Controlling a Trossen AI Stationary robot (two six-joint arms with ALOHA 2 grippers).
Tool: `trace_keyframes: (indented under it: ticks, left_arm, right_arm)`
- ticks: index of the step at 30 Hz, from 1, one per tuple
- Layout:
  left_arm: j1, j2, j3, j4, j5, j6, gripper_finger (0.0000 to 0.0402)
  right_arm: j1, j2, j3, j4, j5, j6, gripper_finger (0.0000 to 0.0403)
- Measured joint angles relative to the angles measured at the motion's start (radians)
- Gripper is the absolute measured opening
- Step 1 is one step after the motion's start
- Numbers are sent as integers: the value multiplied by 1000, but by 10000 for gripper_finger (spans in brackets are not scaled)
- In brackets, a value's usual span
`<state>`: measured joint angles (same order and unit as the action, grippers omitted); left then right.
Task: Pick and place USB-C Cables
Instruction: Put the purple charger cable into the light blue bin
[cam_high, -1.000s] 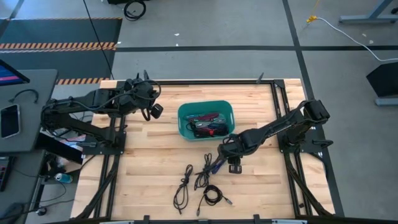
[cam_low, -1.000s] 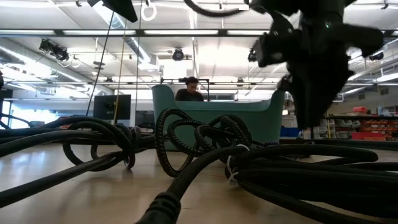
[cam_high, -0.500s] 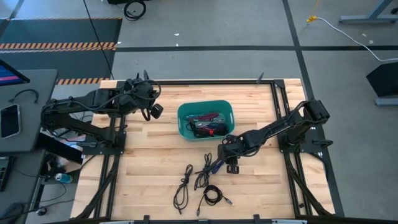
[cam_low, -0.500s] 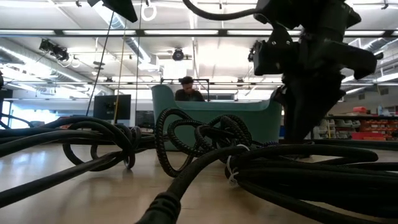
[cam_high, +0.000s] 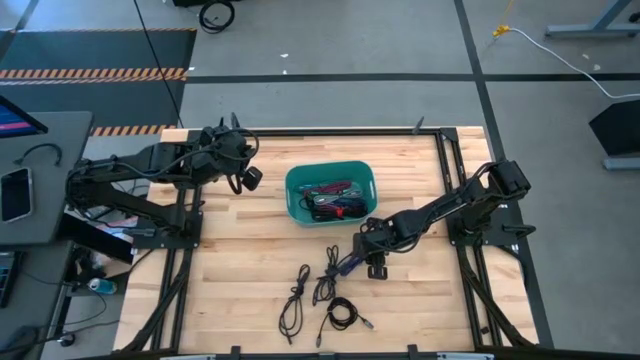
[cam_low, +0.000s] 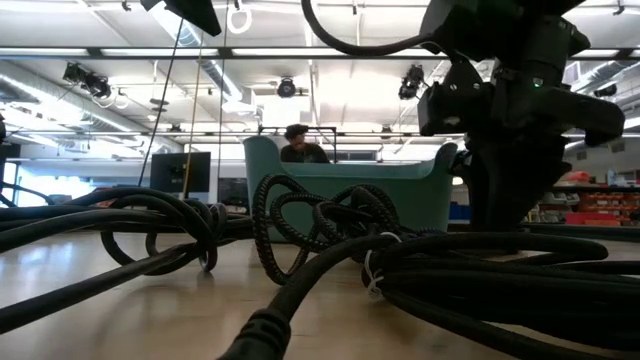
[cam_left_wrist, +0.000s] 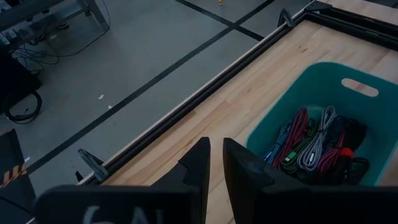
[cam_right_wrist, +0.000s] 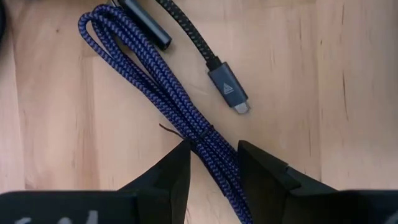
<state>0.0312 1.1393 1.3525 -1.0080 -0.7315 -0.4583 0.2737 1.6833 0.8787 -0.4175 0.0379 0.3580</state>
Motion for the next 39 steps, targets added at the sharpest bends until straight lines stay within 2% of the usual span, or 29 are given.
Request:
trace_keyframes:
  ticks: [7,15,21,27,39]
  left_arm:
    - [0,0,0,0,0,0,50]
    - [0,0,0,0,0,0,50]
    - [0,0,0,0,0,0,50]
    - [0,0,0,1,0,-1,50]
    - [0,0,0,1,0,-27,50]
  right_arm:
    - [24,0,-1,-6,-99,6,140]
    - [63,0,-1,-19,-117,6,140]
    - [66,0,0,-123,-158,5,140]
    - [64,0,0,-153,-150,9,146]
    - [64,0,0,-161,-96,14,191]
